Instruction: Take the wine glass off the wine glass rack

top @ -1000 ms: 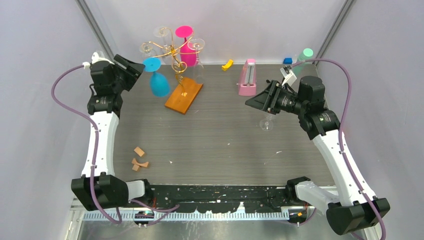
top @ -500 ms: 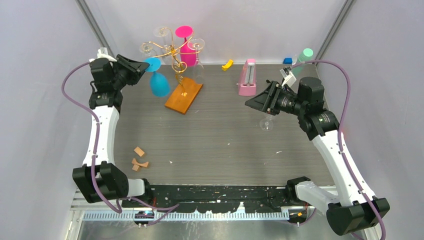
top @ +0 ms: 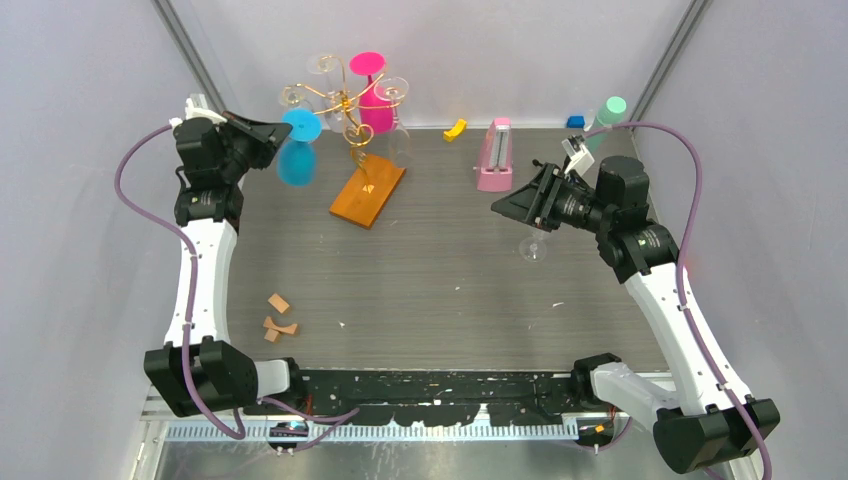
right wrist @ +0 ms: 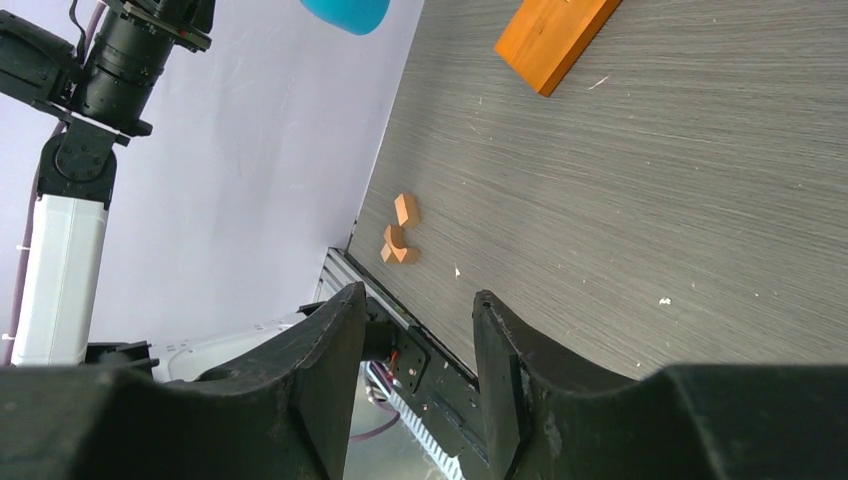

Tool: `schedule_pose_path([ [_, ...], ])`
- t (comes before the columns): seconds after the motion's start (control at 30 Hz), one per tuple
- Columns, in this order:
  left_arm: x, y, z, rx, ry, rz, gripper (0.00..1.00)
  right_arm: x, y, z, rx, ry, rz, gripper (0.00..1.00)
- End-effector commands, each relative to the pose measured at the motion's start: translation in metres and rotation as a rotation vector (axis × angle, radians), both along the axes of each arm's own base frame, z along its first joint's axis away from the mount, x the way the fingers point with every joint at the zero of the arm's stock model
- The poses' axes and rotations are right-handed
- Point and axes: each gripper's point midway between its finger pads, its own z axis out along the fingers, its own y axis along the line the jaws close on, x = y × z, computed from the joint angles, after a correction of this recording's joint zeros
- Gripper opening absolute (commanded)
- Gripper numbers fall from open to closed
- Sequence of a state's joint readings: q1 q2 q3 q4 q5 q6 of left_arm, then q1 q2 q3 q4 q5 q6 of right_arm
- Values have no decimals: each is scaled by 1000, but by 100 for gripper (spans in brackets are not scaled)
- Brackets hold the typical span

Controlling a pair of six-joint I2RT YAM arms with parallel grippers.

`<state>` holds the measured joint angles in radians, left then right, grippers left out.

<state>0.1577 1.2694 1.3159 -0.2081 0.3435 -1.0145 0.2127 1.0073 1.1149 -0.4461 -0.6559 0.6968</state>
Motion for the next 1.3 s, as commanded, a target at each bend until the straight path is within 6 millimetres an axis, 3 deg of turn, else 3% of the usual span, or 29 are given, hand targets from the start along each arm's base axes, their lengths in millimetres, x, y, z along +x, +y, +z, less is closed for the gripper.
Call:
schedule_pose_path([
  [0.0, -7, 1, 47, -17, -140, 8, 0, 0, -2, 14, 23, -59, -18, 49],
  [0.3, 8, 11, 55, -56, -183, 60, 0, 1, -2, 16, 27, -61, -22, 48],
  [0.47, 24, -5, 52, -87, -157, -42, 0, 1, -2, 18, 30, -65, -25, 48],
  [0.7, 30, -18, 53, -97, -158, -130, 0, -1, 1, 19, 50, -43, -9, 48],
  [0.9, 20, -34, 53, -114, -163, -206, 0, -2, 1, 18, 58, -38, -12, 48],
  [1.27, -22, -56, 50, -187, -150, -315, 0, -9, 8, 21, 105, -15, 33, 53],
])
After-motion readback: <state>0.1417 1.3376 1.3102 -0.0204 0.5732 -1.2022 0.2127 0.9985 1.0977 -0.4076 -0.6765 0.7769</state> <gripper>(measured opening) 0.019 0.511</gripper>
